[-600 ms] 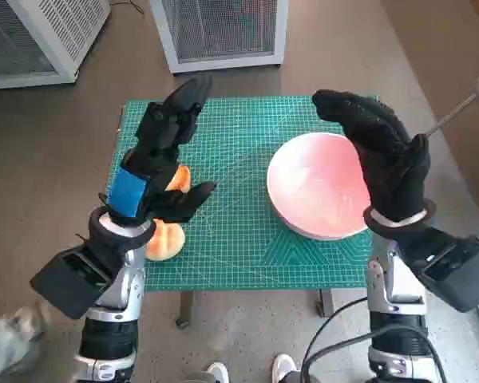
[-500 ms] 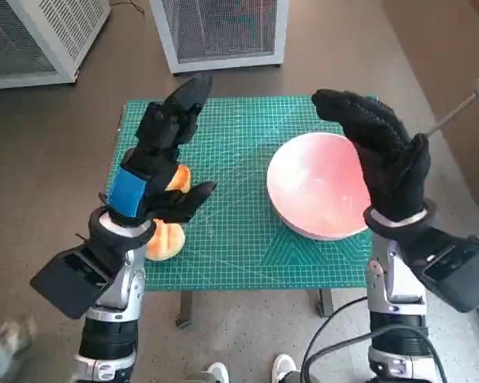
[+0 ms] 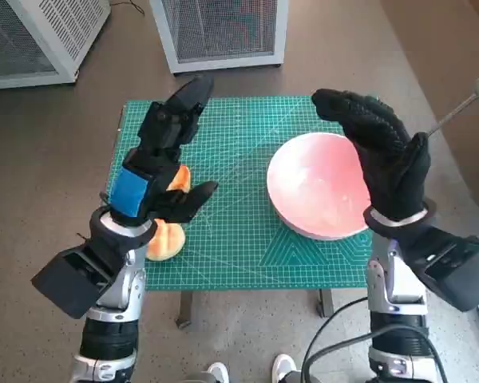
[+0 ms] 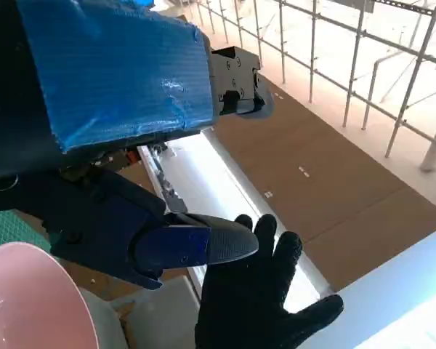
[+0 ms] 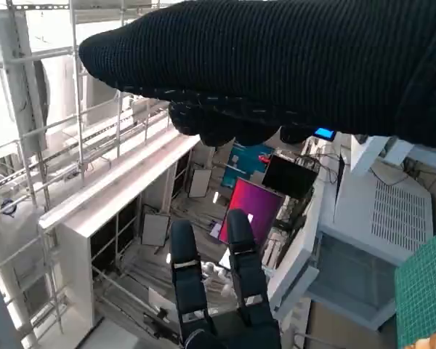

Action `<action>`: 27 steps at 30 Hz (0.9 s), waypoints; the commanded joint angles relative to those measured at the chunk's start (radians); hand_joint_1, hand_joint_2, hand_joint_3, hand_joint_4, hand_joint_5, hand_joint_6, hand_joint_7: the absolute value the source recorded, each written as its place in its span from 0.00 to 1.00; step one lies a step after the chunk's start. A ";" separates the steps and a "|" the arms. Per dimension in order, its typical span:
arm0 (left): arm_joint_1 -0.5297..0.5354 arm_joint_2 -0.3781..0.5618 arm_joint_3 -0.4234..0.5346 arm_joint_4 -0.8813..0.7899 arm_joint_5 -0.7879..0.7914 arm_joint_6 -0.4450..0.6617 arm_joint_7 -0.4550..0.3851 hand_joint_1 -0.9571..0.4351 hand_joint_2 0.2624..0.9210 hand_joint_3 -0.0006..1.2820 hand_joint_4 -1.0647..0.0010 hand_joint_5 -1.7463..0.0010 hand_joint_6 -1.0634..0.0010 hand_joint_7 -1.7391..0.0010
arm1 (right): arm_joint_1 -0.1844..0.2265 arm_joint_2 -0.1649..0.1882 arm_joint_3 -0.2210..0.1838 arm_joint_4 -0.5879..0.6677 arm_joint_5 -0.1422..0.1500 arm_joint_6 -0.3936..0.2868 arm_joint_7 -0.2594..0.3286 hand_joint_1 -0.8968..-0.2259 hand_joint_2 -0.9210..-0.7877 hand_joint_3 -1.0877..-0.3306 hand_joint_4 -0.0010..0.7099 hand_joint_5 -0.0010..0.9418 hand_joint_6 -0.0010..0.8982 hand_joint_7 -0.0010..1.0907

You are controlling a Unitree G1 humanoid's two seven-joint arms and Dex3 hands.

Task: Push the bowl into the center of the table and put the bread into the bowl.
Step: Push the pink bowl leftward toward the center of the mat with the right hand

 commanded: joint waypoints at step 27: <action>-0.006 0.005 0.005 -0.006 -0.007 0.017 -0.004 0.25 1.00 0.34 0.87 0.99 1.00 0.74 | -0.055 -0.076 -0.102 0.216 0.063 -0.065 0.082 0.57 0.00 0.75 0.45 0.00 0.00 0.57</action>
